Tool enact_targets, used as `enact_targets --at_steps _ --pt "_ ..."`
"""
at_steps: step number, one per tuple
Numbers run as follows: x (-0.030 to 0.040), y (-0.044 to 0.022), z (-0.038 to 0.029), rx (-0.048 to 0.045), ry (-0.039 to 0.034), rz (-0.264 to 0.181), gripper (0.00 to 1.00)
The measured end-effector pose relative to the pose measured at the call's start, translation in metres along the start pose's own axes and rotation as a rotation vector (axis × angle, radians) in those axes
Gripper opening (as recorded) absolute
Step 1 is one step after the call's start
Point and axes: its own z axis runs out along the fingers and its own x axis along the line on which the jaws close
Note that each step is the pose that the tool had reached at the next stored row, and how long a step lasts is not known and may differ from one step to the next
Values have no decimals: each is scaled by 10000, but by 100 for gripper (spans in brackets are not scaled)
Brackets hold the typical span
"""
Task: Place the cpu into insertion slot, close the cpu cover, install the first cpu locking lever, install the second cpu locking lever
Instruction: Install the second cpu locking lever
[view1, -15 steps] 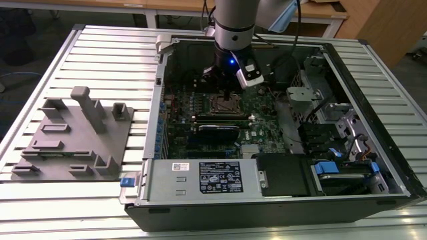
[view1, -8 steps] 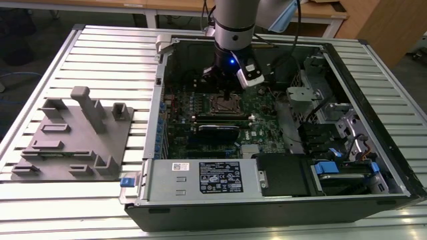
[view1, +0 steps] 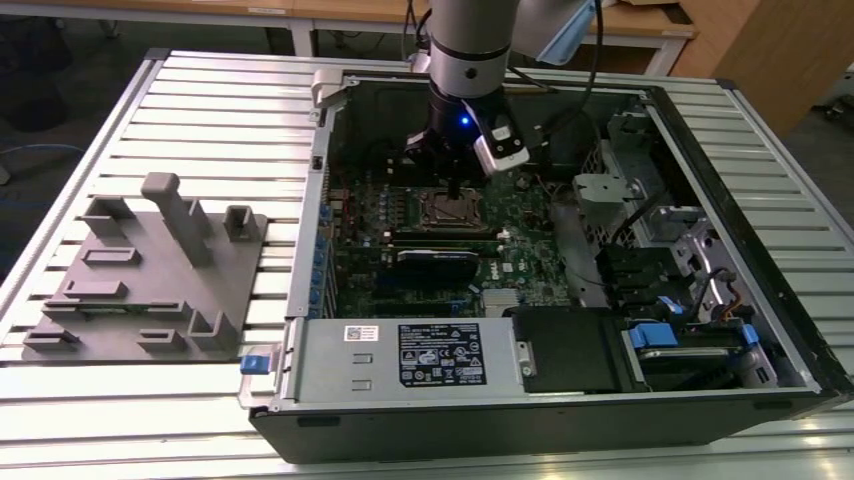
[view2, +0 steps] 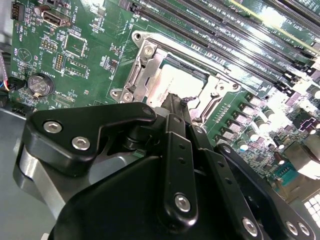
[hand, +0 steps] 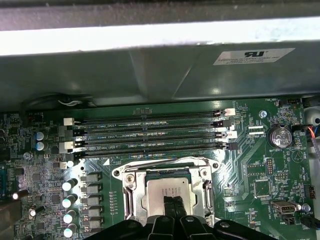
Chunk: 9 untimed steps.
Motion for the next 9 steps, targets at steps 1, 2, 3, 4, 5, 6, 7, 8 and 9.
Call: enact_targets --at_steps 1,2,3,4,5,6,7,8,9 --pt "0 0 0 0 -1 0 10" --pt "0 0 0 0 0 0 10" --pt "0 0 0 0 0 0 10" --pt "0 0 -1 0 0 0 10" --pt "0 0 -2 0 0 0 10" --pt "0 -1 -9 7 3 0 10" --pt "-1 0 -15 4 2 0 10" --pt "-1 1 -23 1 0 0 10" --pt "-2 1 -35 2 1 0 10"
